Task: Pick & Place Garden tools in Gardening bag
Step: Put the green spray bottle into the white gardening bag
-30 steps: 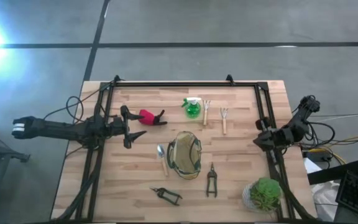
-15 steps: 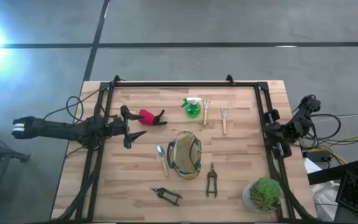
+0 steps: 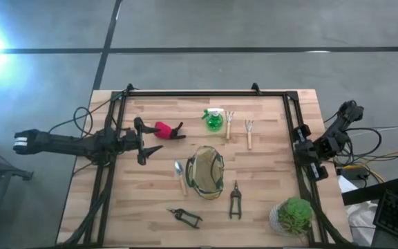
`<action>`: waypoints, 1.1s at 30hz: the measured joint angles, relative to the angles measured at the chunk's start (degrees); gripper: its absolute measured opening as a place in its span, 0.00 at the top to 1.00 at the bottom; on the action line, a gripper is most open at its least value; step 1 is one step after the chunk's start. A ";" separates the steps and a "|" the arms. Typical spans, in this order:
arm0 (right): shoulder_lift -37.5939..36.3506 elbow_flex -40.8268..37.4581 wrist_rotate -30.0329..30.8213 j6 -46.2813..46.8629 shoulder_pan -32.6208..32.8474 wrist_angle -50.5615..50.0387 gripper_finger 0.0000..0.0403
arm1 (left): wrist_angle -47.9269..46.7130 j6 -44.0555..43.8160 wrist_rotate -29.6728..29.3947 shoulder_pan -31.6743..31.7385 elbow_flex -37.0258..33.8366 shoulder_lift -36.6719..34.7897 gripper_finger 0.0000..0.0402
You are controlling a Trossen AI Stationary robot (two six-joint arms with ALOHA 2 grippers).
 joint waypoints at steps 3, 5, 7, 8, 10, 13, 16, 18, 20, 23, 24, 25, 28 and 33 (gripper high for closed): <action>9.33 6.32 3.54 -1.55 0.00 -1.59 0.98 | 0.00 0.00 0.00 0.00 0.00 0.00 0.20; 15.56 11.12 10.79 -4.13 -0.08 -1.69 0.98 | -0.03 0.00 0.02 0.00 0.01 0.02 0.20; 21.26 15.76 20.23 -7.40 -0.76 -1.70 0.98 | -0.04 0.00 0.00 0.02 0.02 0.02 0.20; 23.99 18.10 24.99 -8.41 -1.49 -1.60 0.98 | -0.04 0.00 0.01 0.01 0.00 0.02 0.20; 29.19 21.82 33.85 -8.78 -3.60 -1.64 0.98 | -0.03 0.00 0.00 0.00 0.00 0.00 0.20; 35.82 25.61 40.68 -8.28 -7.53 -1.97 0.98 | -0.06 0.00 0.01 0.00 0.00 0.01 0.20; 41.01 27.69 41.24 -7.86 -11.43 -1.91 0.98 | -0.06 0.00 0.02 0.00 0.01 0.02 0.20; 44.01 28.37 40.58 -5.53 -13.69 -2.11 0.98 | -0.06 0.00 0.00 0.00 0.02 0.02 0.20; 46.25 28.57 36.71 -2.86 -15.80 -2.70 0.98 | -0.04 0.00 0.00 0.01 0.01 0.00 0.20; 48.41 28.59 25.40 0.79 -18.88 -3.19 0.98 | -0.06 0.01 0.01 0.02 0.00 0.01 0.20; 48.75 28.64 20.91 2.32 -19.99 -3.39 0.98 | -0.04 0.00 0.02 0.00 0.00 0.02 0.20; 48.87 28.83 17.01 4.25 -21.03 -4.07 0.98 | -0.06 0.00 0.01 0.00 0.00 0.02 0.20; 48.86 30.62 5.91 11.69 -24.63 -10.27 0.98 | -0.06 0.00 0.02 0.02 0.00 0.02 0.20; 49.48 36.20 -14.04 22.50 -30.97 -29.56 0.98 | -0.06 0.00 0.00 0.02 0.01 0.01 0.20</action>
